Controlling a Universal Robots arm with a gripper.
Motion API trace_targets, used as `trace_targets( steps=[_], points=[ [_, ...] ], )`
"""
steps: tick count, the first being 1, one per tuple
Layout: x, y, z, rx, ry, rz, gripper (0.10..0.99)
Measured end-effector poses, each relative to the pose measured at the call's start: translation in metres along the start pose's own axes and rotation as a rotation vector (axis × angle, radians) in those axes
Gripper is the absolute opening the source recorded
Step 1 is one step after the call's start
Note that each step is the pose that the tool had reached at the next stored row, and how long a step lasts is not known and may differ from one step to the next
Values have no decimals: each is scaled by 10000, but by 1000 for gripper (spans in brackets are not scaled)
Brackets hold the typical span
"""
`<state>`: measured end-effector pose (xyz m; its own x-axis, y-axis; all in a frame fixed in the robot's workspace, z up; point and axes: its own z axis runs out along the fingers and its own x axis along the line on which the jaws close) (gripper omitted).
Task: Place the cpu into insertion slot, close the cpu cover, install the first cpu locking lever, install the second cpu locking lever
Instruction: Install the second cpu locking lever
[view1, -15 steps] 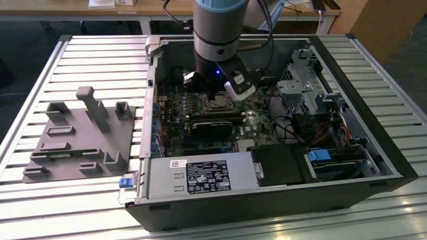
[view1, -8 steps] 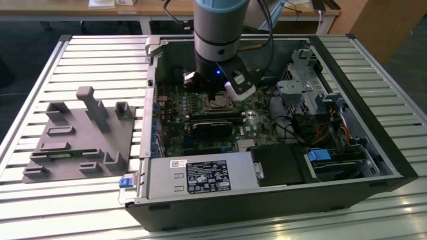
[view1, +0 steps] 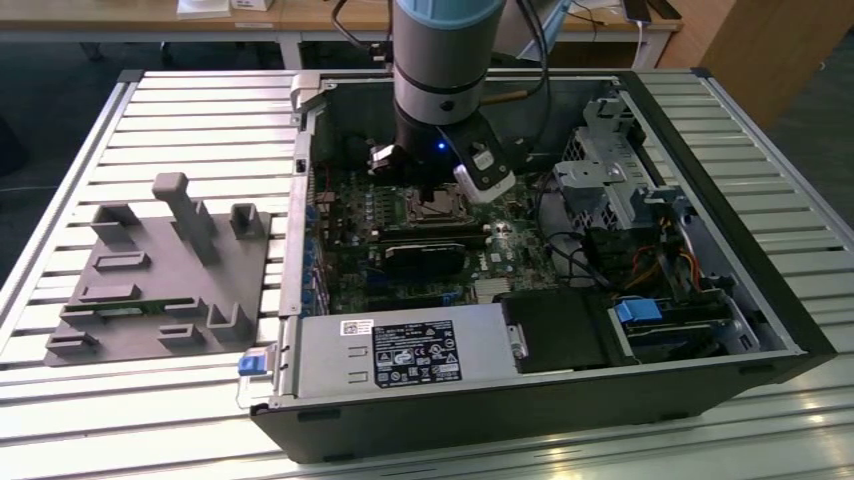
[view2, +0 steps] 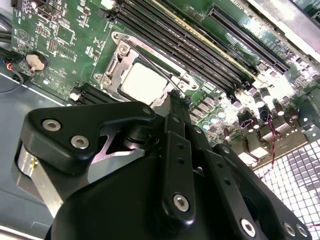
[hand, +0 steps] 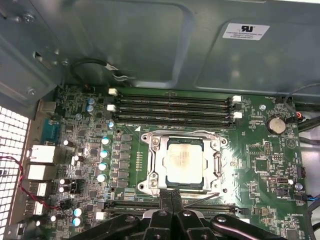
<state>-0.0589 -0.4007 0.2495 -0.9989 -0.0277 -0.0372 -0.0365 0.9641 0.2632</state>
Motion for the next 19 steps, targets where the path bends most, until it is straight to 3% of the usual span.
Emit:
trace_targets(
  steps=[19],
  points=[
    [3, -44, 69, 1, 0, -1, 106]
  ],
)
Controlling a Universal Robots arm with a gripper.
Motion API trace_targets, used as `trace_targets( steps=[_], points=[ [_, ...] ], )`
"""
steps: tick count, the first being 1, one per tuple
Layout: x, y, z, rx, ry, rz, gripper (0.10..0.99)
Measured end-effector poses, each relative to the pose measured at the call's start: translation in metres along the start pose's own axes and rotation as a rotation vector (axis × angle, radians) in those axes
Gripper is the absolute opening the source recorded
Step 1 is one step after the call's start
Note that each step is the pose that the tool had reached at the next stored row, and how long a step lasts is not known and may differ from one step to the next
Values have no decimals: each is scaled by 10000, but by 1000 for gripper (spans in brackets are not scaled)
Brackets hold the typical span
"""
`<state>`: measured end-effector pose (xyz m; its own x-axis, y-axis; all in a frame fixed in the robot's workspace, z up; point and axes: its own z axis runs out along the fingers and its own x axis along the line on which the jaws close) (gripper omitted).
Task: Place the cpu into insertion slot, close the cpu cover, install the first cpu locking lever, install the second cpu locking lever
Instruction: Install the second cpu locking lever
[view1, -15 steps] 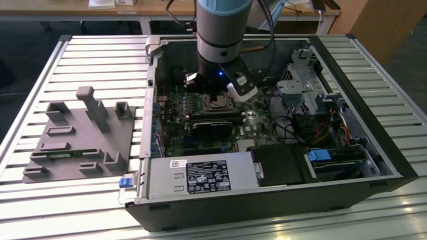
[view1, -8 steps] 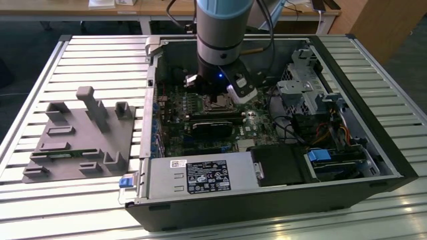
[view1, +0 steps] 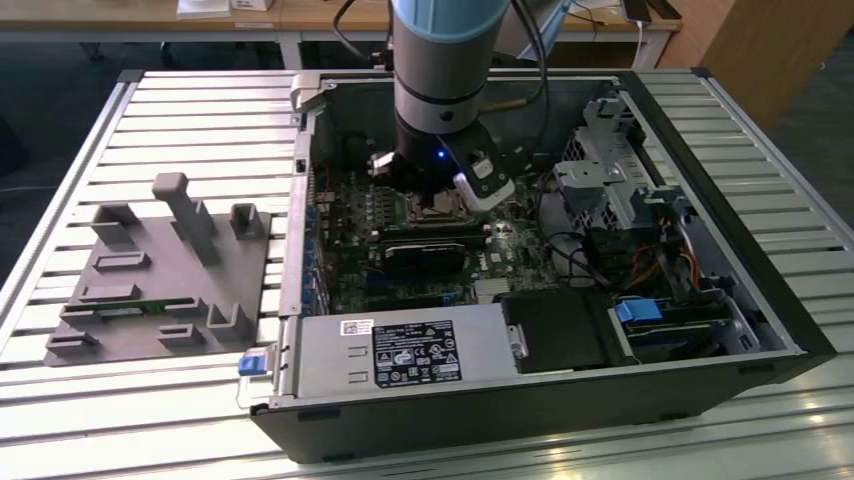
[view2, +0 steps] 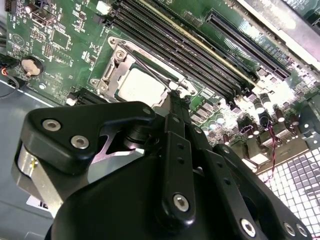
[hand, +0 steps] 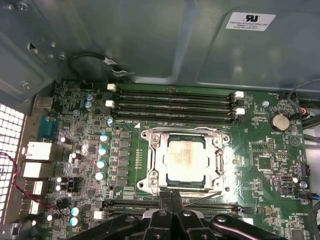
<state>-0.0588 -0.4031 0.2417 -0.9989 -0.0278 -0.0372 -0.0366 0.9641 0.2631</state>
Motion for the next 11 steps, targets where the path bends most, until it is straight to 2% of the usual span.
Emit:
trace_targets(
  steps=[11],
  points=[
    [13, -36, 29, 1, -10, 38, 106]
  ],
)
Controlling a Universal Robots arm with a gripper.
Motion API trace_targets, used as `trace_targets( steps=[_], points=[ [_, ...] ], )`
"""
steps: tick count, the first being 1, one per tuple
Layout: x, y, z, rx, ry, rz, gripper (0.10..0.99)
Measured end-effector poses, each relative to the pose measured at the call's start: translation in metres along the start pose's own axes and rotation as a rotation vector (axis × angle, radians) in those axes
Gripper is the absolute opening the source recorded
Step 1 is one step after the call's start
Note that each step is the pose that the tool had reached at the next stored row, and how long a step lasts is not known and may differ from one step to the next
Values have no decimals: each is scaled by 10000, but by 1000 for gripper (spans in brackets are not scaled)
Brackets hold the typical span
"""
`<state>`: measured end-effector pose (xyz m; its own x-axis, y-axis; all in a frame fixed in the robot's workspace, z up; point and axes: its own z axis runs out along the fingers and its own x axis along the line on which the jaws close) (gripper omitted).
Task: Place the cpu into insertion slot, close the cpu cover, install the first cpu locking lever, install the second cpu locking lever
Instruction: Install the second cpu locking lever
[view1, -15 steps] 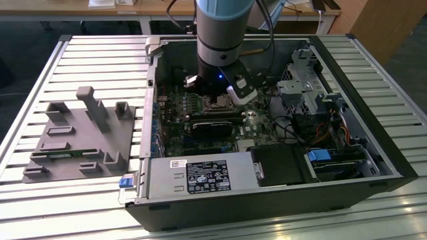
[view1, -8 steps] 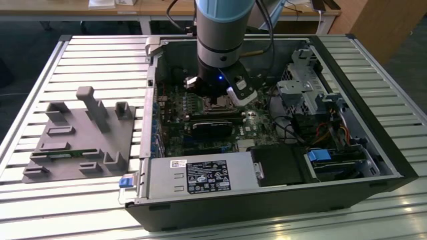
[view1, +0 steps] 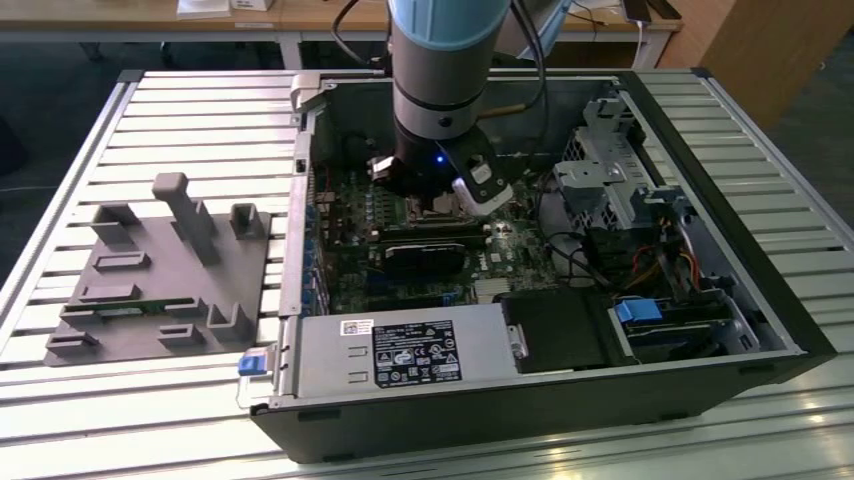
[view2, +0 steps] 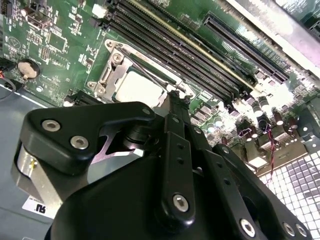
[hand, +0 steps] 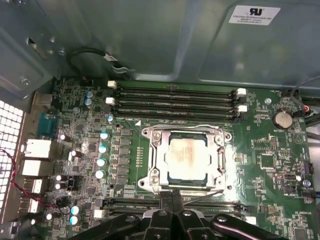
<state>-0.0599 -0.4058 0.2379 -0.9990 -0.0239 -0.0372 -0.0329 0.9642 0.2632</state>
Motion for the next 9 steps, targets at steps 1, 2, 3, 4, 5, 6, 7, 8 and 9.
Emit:
trace_targets(
  steps=[1, 2, 3, 4, 5, 6, 7, 8, 9],
  points=[
    [0, -8, -2, 3, -9, 40, 106],
    [0, -16, -3, 4, -18, 85, 106],
    [1, -23, -3, 5, -27, 121, 106],
    [1, -25, -3, 4, -30, 134, 106],
    [2, -26, -1, 6, -30, 134, 106],
    [6, -27, 1, 6, -31, 133, 106],
    [13, -28, 4, 6, -30, 133, 106],
    [23, -28, 8, 6, -30, 132, 106],
    [35, -29, 12, 6, -30, 133, 106]
  ],
)
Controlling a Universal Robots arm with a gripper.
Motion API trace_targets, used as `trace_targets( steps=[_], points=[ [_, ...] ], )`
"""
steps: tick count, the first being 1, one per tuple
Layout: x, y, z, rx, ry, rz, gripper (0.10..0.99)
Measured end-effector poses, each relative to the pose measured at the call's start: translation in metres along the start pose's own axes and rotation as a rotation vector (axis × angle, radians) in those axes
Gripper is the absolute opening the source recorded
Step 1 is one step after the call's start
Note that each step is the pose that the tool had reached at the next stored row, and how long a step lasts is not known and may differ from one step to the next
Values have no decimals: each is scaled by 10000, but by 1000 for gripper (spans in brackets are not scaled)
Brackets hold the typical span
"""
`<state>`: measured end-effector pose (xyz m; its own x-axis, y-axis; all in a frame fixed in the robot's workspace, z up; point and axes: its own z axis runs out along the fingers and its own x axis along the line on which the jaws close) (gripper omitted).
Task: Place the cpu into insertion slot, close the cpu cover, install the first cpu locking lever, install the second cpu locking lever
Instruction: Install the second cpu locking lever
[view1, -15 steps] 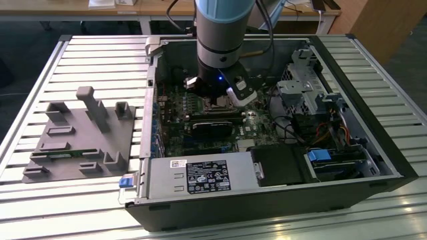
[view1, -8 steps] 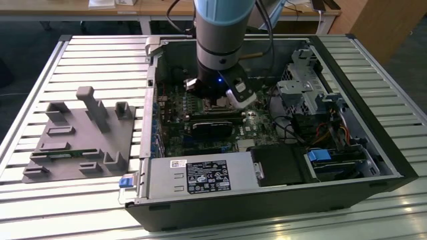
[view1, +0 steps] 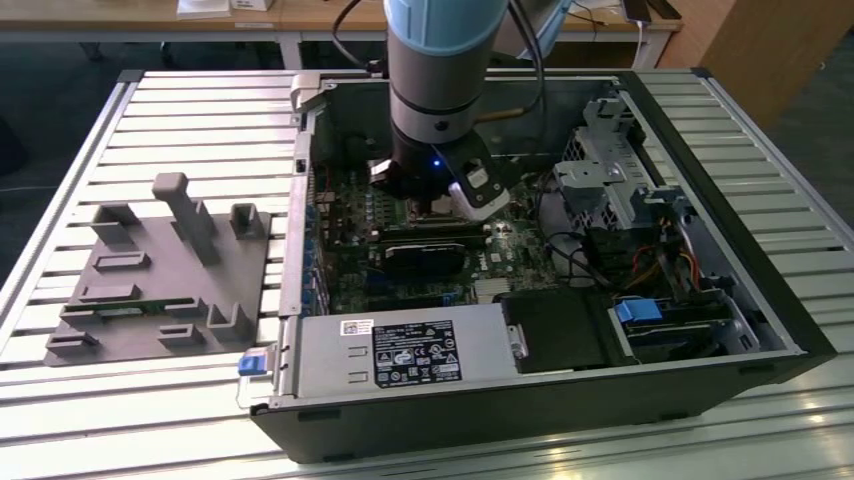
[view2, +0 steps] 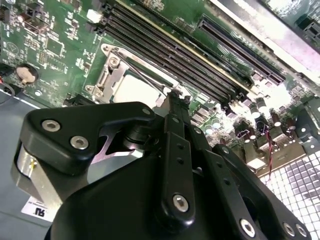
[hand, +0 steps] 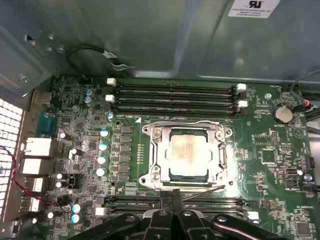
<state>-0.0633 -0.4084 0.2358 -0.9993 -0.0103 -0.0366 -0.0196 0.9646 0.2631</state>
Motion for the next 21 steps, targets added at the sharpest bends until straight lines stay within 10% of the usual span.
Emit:
trace_targets(
  steps=[21],
  points=[
    [30, -38, 122, -13, 19, 6, 106]
  ],
)
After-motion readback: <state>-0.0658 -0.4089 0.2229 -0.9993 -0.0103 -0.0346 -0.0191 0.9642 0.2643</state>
